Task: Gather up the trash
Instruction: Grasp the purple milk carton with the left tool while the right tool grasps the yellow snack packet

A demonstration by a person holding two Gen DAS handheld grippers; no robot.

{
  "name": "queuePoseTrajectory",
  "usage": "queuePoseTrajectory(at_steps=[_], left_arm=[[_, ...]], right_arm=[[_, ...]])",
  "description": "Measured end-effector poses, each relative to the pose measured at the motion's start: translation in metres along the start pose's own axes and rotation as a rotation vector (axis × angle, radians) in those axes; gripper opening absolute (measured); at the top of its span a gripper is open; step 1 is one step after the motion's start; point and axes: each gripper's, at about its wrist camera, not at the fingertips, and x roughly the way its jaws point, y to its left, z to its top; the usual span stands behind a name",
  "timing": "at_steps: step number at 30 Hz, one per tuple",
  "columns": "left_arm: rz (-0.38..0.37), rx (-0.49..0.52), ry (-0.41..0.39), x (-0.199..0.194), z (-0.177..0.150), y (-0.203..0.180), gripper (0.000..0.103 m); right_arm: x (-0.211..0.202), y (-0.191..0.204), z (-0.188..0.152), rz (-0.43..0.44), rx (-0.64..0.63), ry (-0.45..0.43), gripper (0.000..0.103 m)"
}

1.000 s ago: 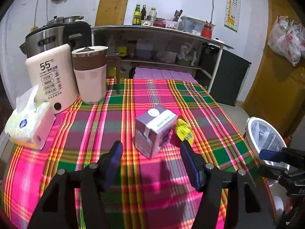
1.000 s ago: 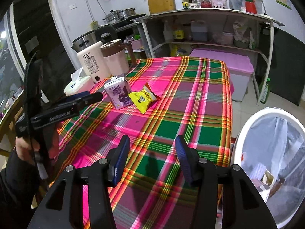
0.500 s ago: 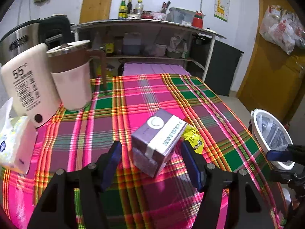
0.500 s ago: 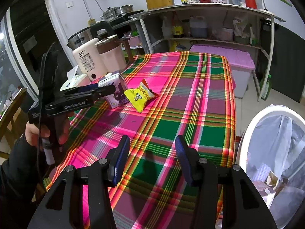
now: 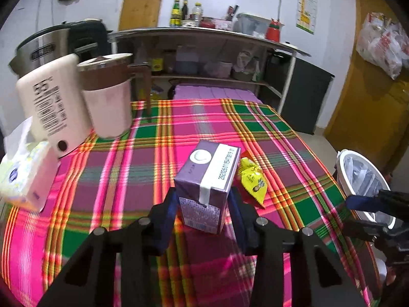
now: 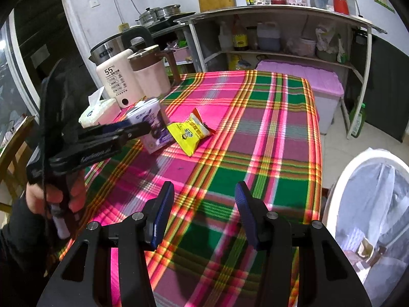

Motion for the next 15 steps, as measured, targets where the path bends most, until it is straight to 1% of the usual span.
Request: queuePoseTrajectory(at_steps=[3,8,15], left_arm=[[0.022,-0.025,-0.007,-0.010,-0.006,0.006,0.042],[0.028,-0.064,-0.023,-0.025,-0.015,0.016,0.042],[0.033,-0.098,-0.017,-0.030,-0.025,0.028,0.042]], right_arm=[[0.006,0.005,0.008,0.002,-0.012,0.000,0.050],[0.022,0.019,0.025,0.010,-0.037,-0.001,0.050],[0.050,0.040,0.040,-0.005,-0.116,0.001,0.050]])
